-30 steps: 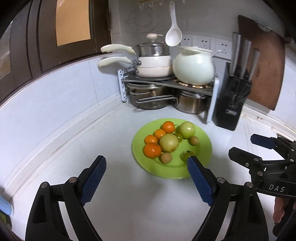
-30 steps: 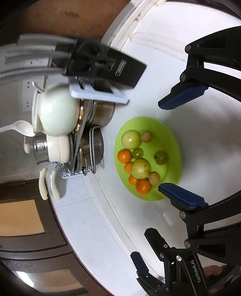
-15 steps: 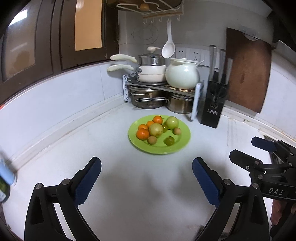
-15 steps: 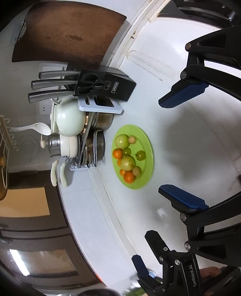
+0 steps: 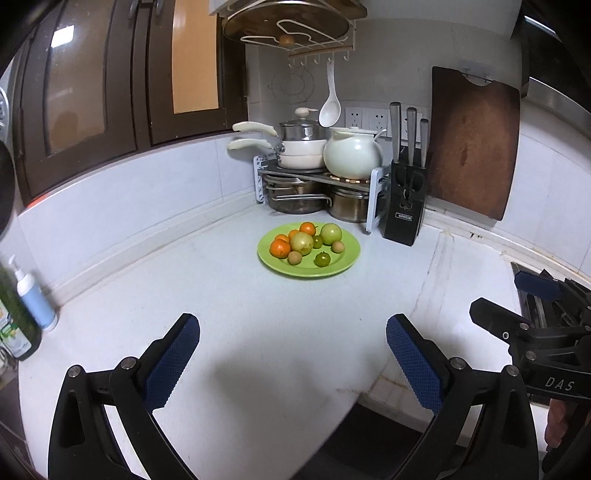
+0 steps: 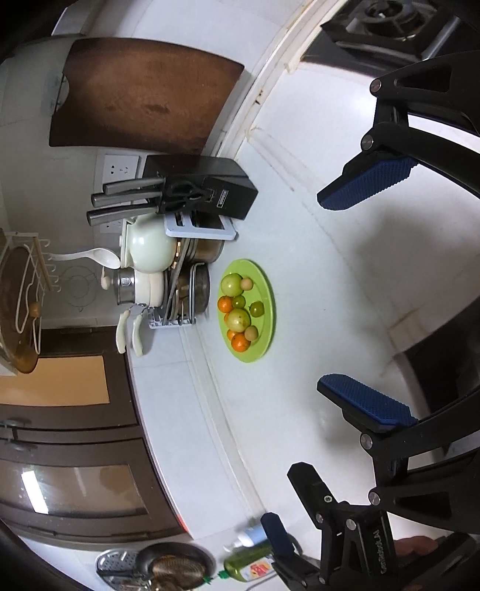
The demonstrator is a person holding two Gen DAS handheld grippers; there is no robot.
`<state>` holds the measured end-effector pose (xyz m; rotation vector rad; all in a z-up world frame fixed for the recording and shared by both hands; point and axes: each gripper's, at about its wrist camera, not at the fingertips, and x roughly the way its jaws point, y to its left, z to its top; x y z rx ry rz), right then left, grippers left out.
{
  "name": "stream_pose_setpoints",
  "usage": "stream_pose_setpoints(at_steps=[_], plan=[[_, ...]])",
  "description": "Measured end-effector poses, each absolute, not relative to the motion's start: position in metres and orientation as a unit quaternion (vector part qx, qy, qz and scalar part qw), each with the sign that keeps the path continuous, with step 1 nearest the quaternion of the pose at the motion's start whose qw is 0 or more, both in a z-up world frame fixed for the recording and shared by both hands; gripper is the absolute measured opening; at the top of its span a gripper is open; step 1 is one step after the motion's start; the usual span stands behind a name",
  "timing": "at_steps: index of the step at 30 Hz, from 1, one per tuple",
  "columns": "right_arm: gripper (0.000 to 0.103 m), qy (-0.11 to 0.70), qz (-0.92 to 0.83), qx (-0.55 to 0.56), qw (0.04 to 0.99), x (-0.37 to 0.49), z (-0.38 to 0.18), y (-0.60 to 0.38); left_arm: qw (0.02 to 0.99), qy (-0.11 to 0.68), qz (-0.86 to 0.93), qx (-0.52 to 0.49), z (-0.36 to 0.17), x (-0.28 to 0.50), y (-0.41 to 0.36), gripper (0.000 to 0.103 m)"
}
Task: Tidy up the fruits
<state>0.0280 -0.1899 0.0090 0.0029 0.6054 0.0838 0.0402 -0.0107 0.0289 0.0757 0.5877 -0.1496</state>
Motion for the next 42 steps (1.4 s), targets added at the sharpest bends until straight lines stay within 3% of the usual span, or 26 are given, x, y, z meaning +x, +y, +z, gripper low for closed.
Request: stream_pose_setpoints(at_steps=[42], plan=[[0.092, 0.271, 0.051, 0.001, 0.961, -0.031, 0.021, -0.193, 0.964, 0.255, -0.059, 0.037, 0.048, -0.023, -0.018, 0.103]])
